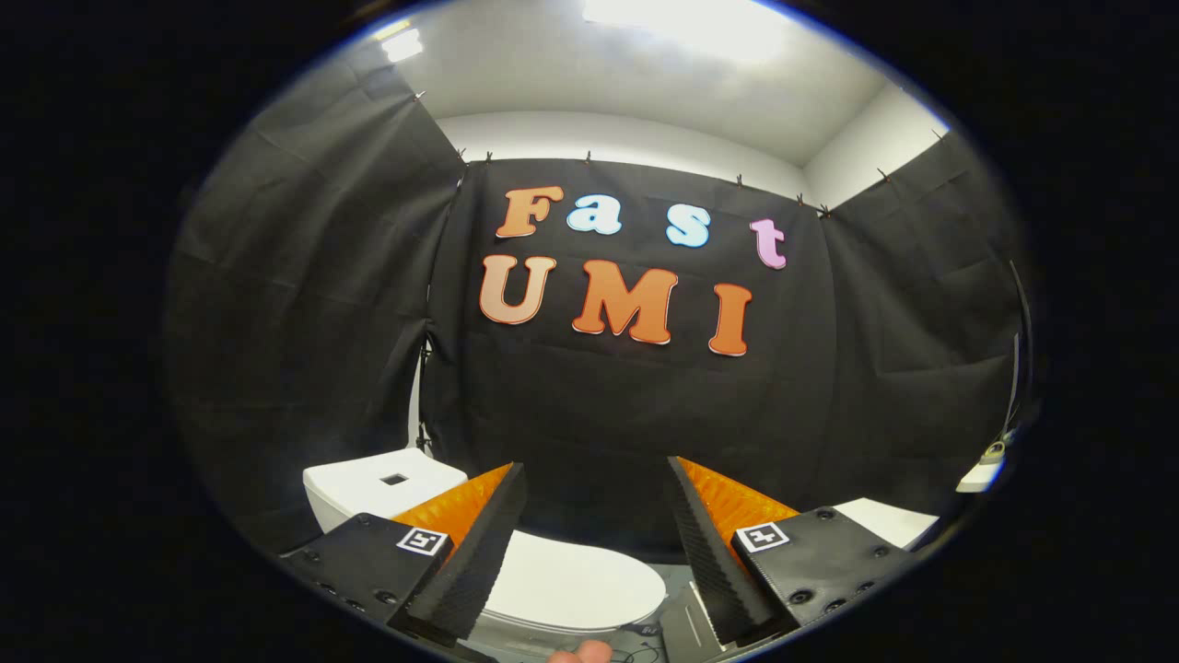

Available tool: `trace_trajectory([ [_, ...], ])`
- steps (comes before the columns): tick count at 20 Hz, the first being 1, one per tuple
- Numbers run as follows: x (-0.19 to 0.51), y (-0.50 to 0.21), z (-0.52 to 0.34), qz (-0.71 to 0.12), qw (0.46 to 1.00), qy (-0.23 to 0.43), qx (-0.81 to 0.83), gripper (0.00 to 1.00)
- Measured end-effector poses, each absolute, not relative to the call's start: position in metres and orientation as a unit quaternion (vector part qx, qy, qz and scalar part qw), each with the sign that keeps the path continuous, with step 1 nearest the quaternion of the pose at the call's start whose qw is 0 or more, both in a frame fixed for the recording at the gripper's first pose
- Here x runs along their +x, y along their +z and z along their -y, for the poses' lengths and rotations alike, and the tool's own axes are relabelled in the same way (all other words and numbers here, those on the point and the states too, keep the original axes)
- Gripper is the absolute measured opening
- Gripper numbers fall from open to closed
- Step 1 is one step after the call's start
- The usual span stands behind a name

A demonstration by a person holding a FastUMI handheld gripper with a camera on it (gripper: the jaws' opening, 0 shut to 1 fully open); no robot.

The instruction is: Open the toilet lid.

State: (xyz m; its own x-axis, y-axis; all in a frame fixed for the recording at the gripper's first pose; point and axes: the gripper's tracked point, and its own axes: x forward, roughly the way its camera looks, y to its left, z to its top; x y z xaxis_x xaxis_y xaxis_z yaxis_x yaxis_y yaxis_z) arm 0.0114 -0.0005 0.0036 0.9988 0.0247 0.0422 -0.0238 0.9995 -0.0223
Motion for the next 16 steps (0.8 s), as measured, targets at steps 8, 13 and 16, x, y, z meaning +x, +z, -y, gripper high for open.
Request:
trace_trajectory([
  [8,0.053,-0.035,0.016,-0.003,0.998,0.010,0.062,0.98],
  [13,0.085,-0.129,0.064,-0.085,0.977,-0.034,0.194,0.98],
  [16,0.091,-0.181,0.091,-0.119,0.953,-0.064,0.271,0.99],
])
